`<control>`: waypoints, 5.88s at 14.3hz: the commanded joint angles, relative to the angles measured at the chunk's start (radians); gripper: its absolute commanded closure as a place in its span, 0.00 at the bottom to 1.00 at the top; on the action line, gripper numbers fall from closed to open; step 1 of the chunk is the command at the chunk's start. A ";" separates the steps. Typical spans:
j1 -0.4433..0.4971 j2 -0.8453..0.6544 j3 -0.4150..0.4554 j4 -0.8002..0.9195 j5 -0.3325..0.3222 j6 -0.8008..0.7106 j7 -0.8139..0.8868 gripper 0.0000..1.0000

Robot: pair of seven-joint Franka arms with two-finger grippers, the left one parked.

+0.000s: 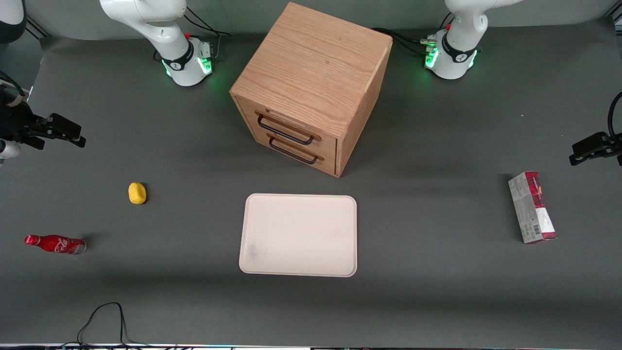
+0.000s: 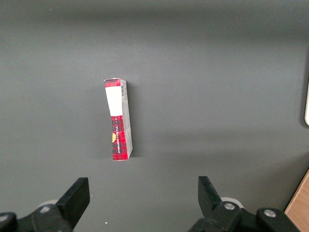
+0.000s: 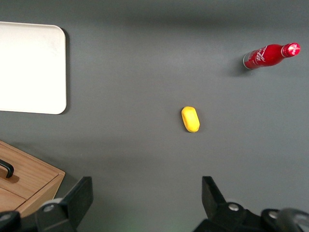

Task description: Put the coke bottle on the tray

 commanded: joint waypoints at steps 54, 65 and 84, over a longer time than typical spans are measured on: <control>-0.410 0.815 0.032 0.548 -0.026 0.276 -0.411 0.00; -0.410 0.869 0.032 0.549 -0.044 0.340 -0.412 0.12; -0.393 0.771 0.034 0.612 -0.095 0.165 -0.457 1.00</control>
